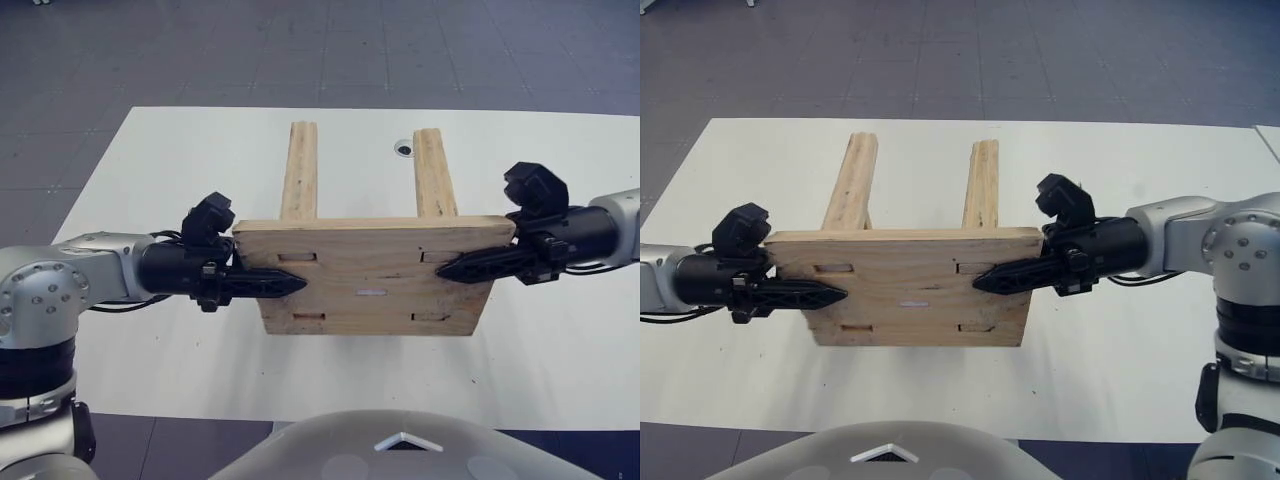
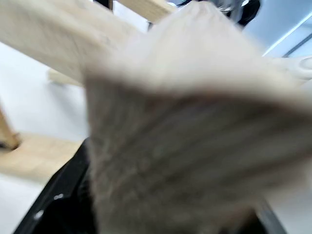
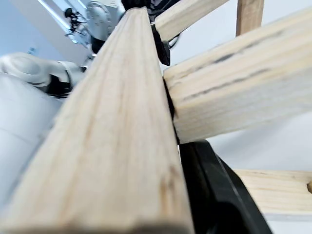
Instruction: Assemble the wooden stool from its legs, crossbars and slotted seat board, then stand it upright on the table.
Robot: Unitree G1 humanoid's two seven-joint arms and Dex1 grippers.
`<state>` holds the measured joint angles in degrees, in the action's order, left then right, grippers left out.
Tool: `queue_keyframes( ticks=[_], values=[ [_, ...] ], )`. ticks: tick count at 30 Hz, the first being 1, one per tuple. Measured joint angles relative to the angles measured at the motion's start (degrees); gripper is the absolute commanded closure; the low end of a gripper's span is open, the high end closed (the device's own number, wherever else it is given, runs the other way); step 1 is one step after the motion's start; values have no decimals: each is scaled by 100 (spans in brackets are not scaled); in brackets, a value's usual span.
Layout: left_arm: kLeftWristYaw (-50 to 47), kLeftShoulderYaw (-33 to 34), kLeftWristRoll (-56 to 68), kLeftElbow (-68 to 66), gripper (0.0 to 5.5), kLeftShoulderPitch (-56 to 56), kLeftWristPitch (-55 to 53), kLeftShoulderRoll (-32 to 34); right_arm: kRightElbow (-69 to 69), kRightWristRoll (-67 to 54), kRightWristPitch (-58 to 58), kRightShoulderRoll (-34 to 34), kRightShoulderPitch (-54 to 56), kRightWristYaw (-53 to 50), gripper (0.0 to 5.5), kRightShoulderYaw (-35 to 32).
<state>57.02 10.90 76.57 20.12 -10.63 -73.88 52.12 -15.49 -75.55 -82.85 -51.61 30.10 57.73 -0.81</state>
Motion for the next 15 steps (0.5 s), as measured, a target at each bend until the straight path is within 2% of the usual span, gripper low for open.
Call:
queue_keyframes(
  ticks=[4,7,11,15],
  values=[
    [-211,-159,965,-840,321,-545,-848,51,804,-651,-577,115,437,-348,374,1],
    [-431,-348,1553,-1320,321,-885,-1268,206,1890,-1316,-739,62,880,-571,374,352],
    [-663,-599,2009,-1844,321,-1117,-1600,457,3106,-2326,-769,-291,1548,-899,374,1314],
    [-1415,-667,2243,-2524,321,-1597,-1327,244,4069,-3349,-725,-536,2164,-1314,374,2471]
  ],
)
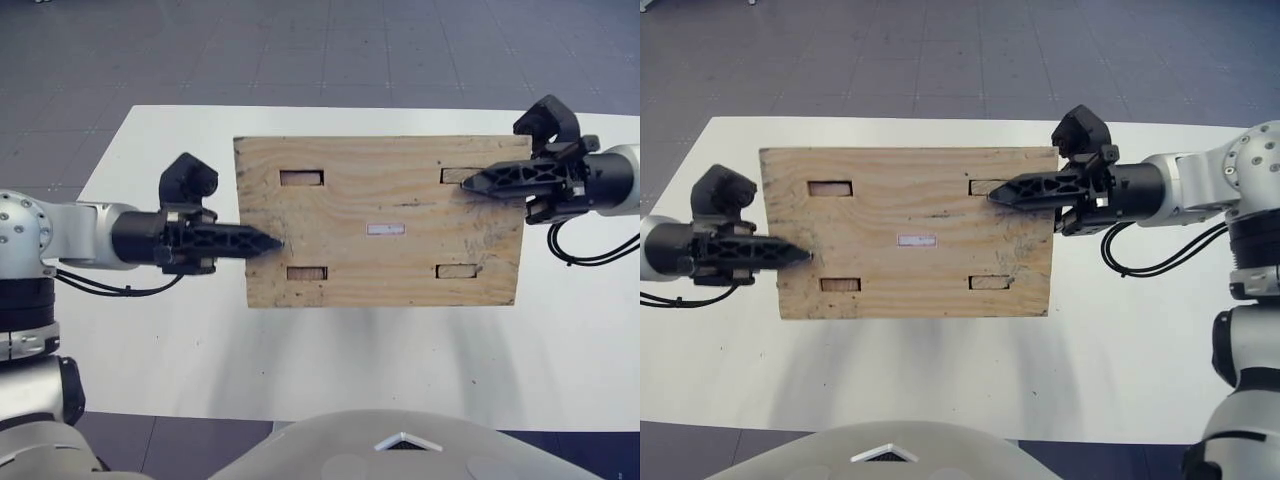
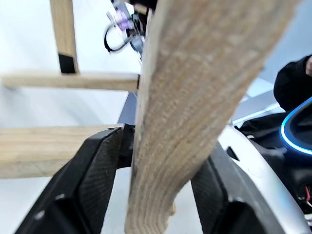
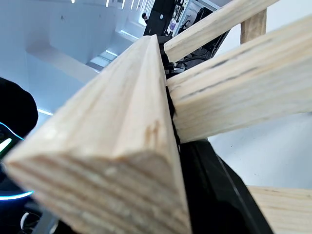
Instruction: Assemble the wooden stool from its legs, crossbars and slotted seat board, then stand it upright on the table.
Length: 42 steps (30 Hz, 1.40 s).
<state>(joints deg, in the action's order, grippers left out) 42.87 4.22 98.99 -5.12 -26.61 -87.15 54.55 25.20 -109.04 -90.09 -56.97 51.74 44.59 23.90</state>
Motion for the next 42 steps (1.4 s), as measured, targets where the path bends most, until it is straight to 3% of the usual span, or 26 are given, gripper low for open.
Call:
queue_keyframes(
  ticks=[7,11,13,19,25,30,33,35,39,42],
  values=[
    [-1292,2,783,-584,321,-253,497,-380,1068,-460,8,-36,713,251,374,1295],
    [-1714,-82,1149,-636,250,-253,640,-378,1925,-382,-126,359,960,375,375,1478],
    [-1864,-168,1282,-758,216,-273,660,-383,2538,-97,-184,680,1073,436,333,1473],
    [-2094,-169,1340,-1075,118,-559,729,-421,3773,1279,-237,1160,1512,533,216,726],
    [-1893,114,1144,-1170,7,-456,513,-53,3626,2910,-235,760,1499,1275,213,183],
    [-984,743,127,-1326,7,-228,222,602,3073,4568,128,296,1361,2392,213,110],
    [-715,1208,-1022,-1042,7,-69,1310,658,2617,5236,1759,259,1068,2729,213,-479],
    [-926,1441,-1689,-738,7,103,2205,334,2184,5561,2995,430,704,2166,213,-1095],
    [-2419,1476,-3078,-197,7,497,4022,-1433,976,6295,5260,1751,-555,-725,213,-2305],
    [-2920,1142,-4205,-205,7,588,5181,-2436,238,7322,6771,2808,-1486,-2402,213,-2441]
  ],
)
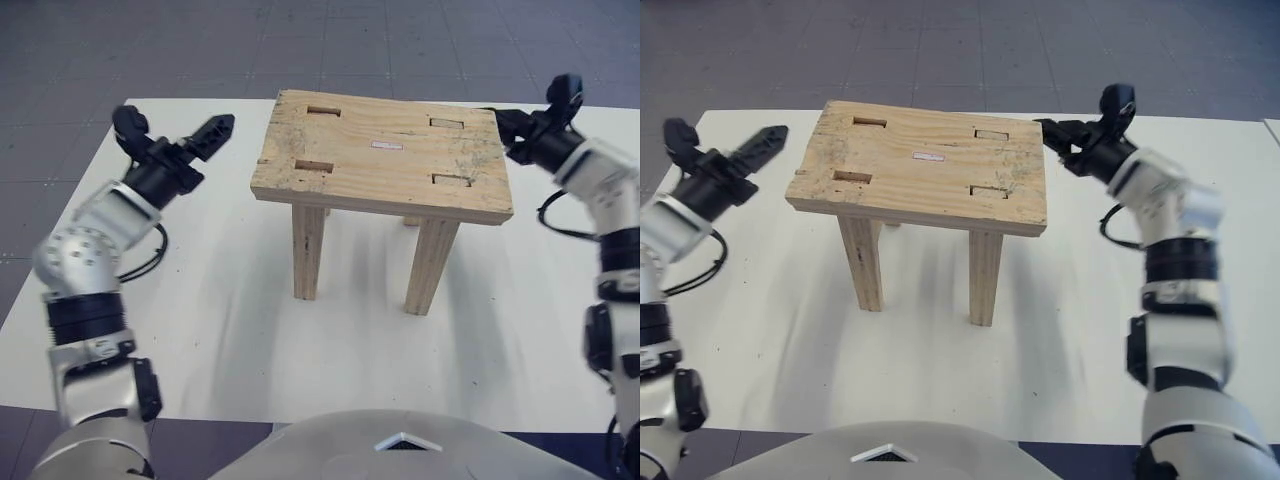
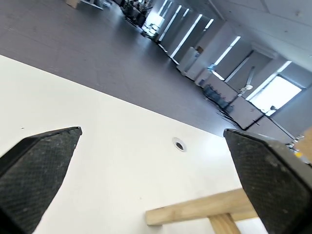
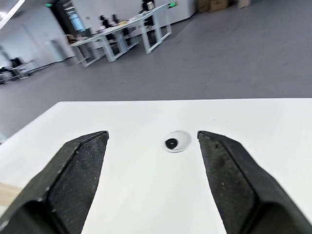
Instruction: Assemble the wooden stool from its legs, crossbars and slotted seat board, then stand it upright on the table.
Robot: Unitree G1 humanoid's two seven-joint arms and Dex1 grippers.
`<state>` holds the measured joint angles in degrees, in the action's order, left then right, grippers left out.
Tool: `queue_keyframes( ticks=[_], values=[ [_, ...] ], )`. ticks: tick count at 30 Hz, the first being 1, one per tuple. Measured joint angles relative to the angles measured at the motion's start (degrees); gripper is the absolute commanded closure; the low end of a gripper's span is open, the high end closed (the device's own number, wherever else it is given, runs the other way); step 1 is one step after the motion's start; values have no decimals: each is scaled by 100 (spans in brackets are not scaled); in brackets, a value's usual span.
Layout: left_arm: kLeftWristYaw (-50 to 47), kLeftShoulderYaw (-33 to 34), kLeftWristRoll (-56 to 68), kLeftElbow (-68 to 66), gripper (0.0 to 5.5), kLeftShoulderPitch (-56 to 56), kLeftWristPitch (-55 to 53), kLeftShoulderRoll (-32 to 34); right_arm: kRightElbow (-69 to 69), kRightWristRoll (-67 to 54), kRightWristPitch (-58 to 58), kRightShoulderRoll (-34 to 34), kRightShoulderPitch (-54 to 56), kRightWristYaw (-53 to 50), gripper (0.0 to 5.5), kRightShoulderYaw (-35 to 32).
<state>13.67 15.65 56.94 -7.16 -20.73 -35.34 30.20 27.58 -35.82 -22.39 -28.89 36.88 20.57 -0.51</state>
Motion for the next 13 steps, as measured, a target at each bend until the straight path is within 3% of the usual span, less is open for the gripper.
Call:
queue_keyframes(
  ticks=[3,6,13],
  values=[
    [-329,-269,-1070,-301,7,-15,1006,-770,11,772,886,777,-511,-799,213,-6],
    [-397,-476,-1849,-528,7,-28,1457,-1005,475,1110,1303,1073,-514,-985,213,-173],
    [-54,-619,-2406,-682,7,-31,1533,-1184,563,1704,1488,1337,-512,-981,213,-222]
  ],
)
